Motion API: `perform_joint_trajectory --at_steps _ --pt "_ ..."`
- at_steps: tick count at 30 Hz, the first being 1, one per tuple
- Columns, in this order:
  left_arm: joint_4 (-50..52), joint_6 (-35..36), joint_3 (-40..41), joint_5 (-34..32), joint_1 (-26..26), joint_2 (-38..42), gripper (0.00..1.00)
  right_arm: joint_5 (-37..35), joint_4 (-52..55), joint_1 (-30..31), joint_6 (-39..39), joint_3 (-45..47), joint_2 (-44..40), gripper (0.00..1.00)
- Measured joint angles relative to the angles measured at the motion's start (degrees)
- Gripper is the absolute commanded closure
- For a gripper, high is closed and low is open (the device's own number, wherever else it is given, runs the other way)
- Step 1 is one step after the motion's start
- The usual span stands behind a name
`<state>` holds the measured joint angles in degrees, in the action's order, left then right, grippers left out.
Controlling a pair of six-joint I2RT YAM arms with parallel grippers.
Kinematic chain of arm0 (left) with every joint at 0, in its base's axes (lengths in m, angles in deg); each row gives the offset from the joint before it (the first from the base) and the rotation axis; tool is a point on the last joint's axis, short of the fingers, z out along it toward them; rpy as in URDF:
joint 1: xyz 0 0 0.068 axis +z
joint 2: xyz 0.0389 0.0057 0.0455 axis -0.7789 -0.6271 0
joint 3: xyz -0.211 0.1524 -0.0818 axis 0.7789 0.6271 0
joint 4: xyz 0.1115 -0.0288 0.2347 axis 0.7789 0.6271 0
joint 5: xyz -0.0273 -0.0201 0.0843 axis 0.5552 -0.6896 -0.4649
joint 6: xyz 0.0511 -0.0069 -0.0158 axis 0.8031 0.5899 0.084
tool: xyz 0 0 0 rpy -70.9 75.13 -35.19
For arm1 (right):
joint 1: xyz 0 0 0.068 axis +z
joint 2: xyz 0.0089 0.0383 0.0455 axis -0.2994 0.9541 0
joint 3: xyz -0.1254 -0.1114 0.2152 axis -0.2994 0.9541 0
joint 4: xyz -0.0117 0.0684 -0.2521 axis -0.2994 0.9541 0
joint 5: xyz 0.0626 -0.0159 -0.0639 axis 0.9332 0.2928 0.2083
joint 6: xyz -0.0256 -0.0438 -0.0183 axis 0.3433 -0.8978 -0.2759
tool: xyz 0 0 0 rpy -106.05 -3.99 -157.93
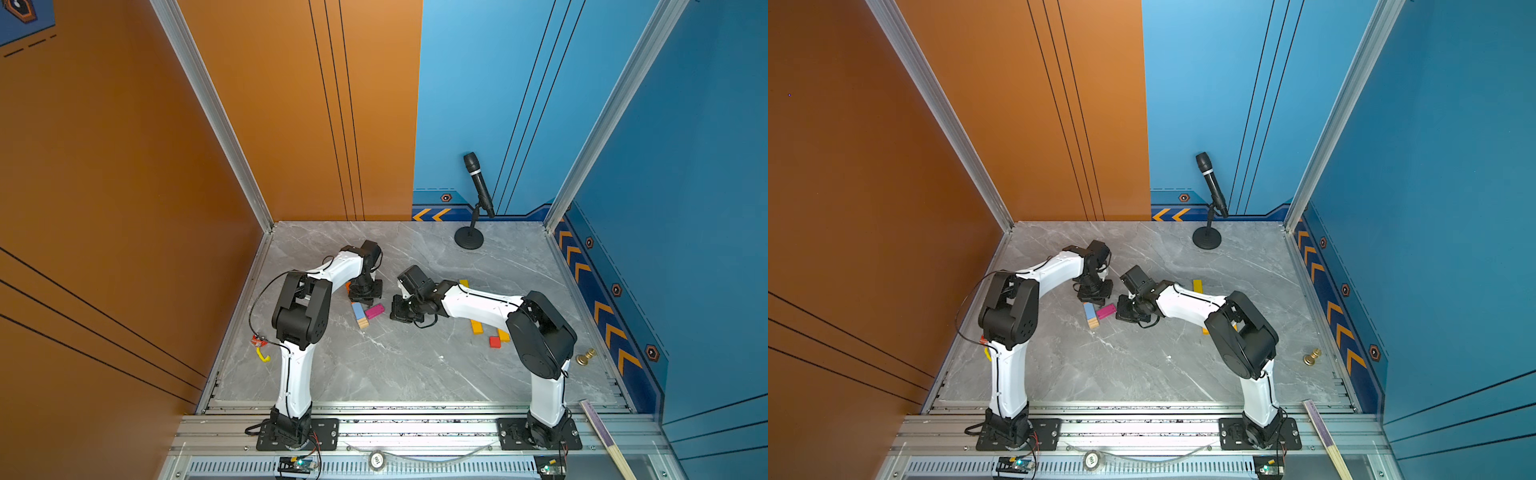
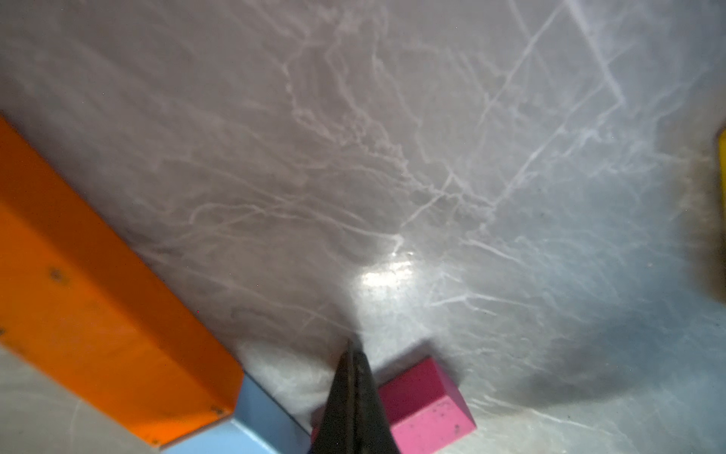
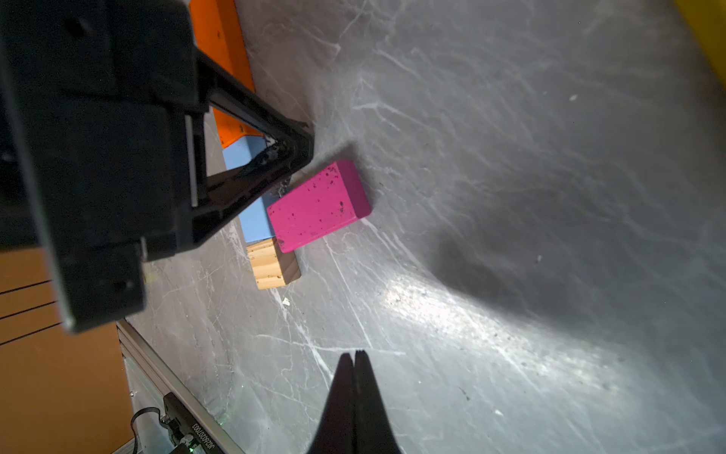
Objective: Assemble the letter v with building blocks
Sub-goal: Assemble the building block at the center of the board.
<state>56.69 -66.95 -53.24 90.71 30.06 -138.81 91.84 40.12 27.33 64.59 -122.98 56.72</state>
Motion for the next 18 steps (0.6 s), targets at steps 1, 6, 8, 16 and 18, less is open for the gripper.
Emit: perform_joint_trajectory --at_steps 1,6,8,16,18 --pt "0.0 0.0 0.0 0.0 0.0 0.0 1.0 0.0 -0.1 0.0 0.0 0.0 0.0 1.0" --pt "-0.1 -0.5 0.7 0.0 -0.5 0.3 1.0 0.0 -0.6 0.1 0.2 0.0 0.0 1.0" --pt "-0.2 -0.6 0.9 0.0 -0.6 0.5 1.0 0.0 -0.6 0.2 0.2 0.0 0.0 1.0" --pt "-0.2 -0.7 1.4 -0.2 -1.0 0.9 1.0 0.0 -0.6 0.4 0.2 0.0 0.1 1.0" --pt "-0.2 -0.7 1.4 -0.2 -1.3 0.9 1.0 0.0 -0.6 0.4 0.2 0.0 0.1 1.0"
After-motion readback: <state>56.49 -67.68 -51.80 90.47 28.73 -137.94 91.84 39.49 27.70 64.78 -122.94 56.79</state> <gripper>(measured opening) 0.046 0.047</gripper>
